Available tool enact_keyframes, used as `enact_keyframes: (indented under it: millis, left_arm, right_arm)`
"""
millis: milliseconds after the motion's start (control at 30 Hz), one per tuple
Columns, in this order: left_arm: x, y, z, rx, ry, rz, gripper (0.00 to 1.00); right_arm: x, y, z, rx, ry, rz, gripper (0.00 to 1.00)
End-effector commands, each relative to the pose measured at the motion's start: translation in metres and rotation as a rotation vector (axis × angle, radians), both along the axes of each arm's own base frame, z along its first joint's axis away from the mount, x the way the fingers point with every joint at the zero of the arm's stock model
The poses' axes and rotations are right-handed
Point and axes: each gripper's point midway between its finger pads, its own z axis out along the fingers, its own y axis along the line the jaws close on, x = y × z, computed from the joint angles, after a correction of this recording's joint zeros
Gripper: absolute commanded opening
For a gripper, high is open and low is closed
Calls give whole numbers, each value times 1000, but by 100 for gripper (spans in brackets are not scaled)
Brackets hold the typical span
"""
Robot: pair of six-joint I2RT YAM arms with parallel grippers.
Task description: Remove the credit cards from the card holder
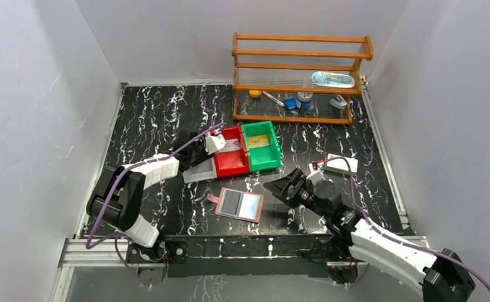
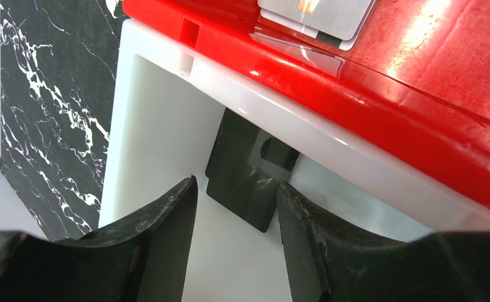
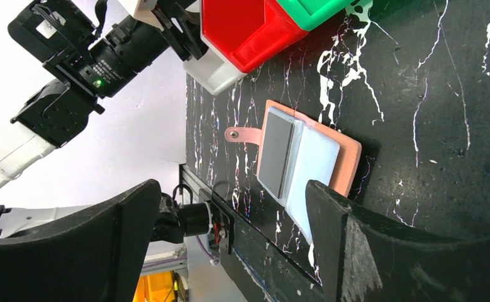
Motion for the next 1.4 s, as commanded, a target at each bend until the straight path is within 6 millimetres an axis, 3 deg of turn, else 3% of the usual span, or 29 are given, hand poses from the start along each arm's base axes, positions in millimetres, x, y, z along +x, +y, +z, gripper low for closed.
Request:
enact_keyframes:
  millis: [0, 200, 367, 500, 600, 733, 867, 1000, 1100, 1167, 1367]
  left_arm:
    - [7, -8, 21, -66, -44, 2, 49]
    - [7, -12, 43, -131, -82, 22, 49]
    - [2, -17, 92, -319, -184, 108, 63]
    - [-16, -20, 135, -531, -235, 179, 75]
    - [-33, -15, 162, -700, -259, 269, 91]
    - [-60, -16, 182, -850, -192, 337, 96]
    - [-92, -30, 178, -952, 22, 387, 98]
    - [-120, -44, 160, -996, 236, 432, 98]
    - [-140, -60, 150, -1039, 382, 404, 95]
    - [-153, -71, 144, -1071, 480, 381, 91]
    - [-174, -91, 122, -1132, 710, 409, 82]
  right_arm:
    - [2, 3, 11, 30, -20, 1, 94]
    - [0, 4, 12, 30, -20, 16, 94]
    - [-1, 8, 13, 21, -11, 37, 94]
    - [-1, 12, 11, -9, 8, 61, 93]
    - [-2, 18, 9, -32, 15, 91, 90]
    - [-3, 24, 4, -55, 52, 122, 85]
    - [-1, 34, -2, -65, 96, 147, 84]
    - [-2, 48, -5, -58, 128, 199, 84]
    - [-5, 57, -10, -58, 152, 238, 80]
    - [-2, 69, 1, -47, 132, 256, 76]
    - [-2, 82, -21, -117, 228, 207, 67]
